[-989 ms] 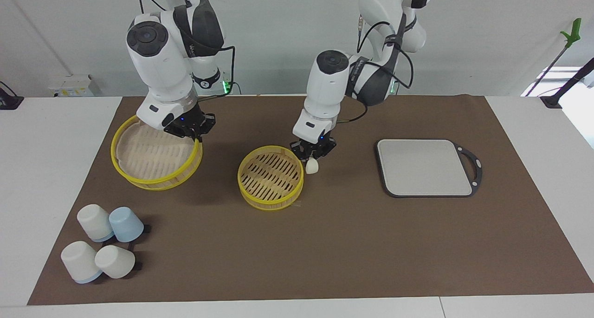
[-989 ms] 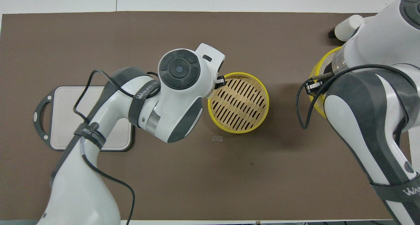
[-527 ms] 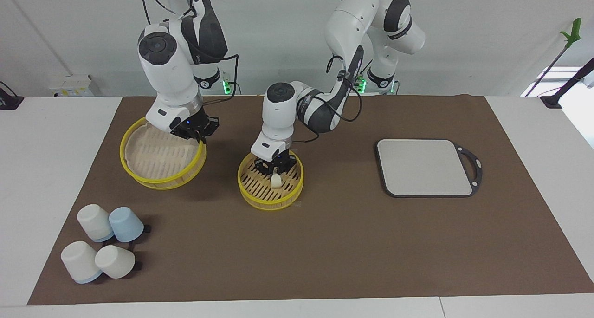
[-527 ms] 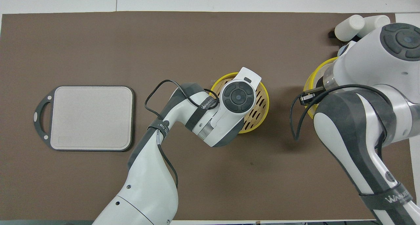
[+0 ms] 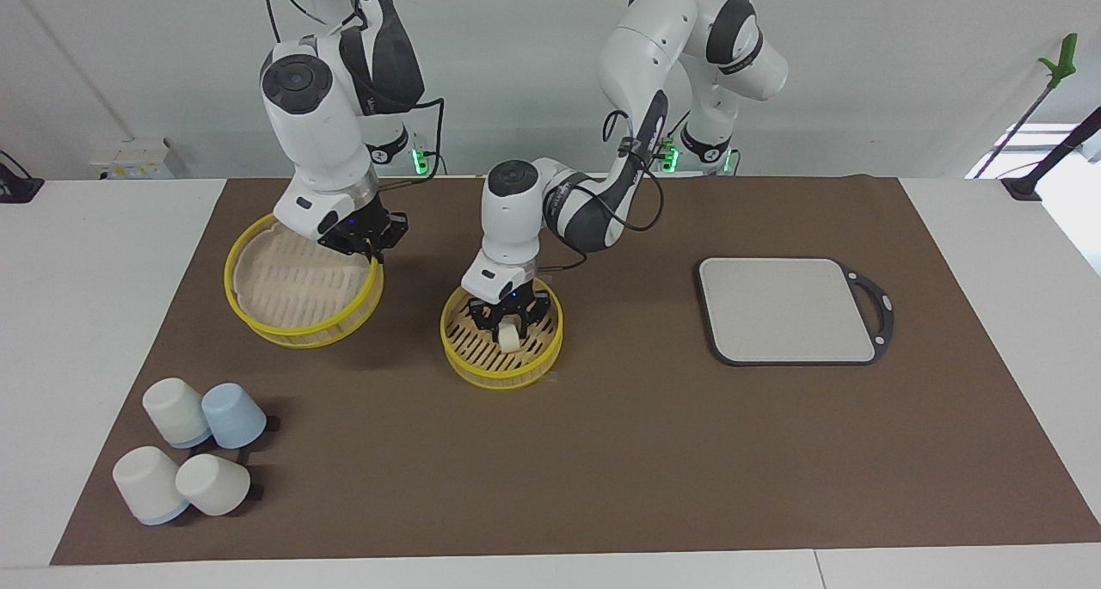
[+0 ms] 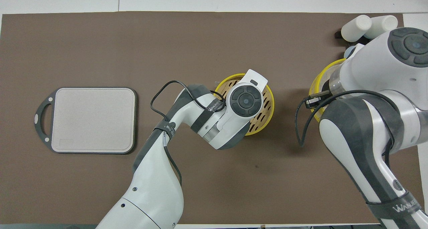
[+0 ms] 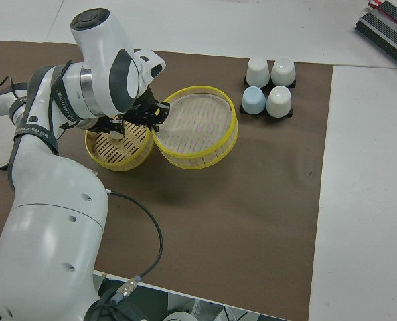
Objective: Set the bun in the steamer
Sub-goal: 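Lower the white bun into the open steamer and open the left gripper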
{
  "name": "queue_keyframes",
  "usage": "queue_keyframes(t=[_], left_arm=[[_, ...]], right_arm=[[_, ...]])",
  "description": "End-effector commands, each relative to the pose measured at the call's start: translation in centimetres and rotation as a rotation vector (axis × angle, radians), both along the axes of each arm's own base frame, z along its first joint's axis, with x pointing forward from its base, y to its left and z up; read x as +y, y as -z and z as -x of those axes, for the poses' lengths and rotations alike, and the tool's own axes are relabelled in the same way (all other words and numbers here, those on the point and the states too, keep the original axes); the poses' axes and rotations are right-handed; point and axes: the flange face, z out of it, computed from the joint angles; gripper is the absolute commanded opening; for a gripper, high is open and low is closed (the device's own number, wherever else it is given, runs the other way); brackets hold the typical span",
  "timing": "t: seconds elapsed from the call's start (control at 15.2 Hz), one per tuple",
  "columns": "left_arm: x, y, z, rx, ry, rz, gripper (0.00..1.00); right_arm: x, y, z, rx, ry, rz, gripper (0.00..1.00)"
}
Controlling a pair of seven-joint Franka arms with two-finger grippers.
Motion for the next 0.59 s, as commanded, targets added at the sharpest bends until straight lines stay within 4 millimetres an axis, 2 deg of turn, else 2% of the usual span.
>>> queue_keyframes(t=[0.0,0.13,0.26,0.33,0.4,0.53], left_arm=[[1.5,-4.2,-0.5,-0.002,-0.027,-0.029,1.00],[3.4,-7.5,-0.9,0.004,-0.049,-0.028,1.00],[7.0,-11.5,-1.5,0.008,-0.095,-0.009,1.00],[9.0,-13.2,-1.7,0.009,-0.115,-0.007,1.00],[11.7,-15.3,-2.5,0.012,-0.130,-0.013,1.00],[17.6,-18.2,-4.4,0.042,-0.131,-0.049,1.00]], right_arm=[[0.2,-0.8,0.5,-0.020,-0.001,-0.011,0.00],[0.3,-0.9,0.4,-0.024,0.004,-0.018,0.00],[1.5,-2.0,-0.3,-0.048,0.041,-0.063,0.00],[3.4,-2.6,-0.4,-0.071,0.031,-0.080,0.00],[5.3,-3.3,-0.3,-0.095,0.025,-0.090,0.00],[9.8,-3.5,-0.2,-0.123,0.047,-0.109,0.00]])
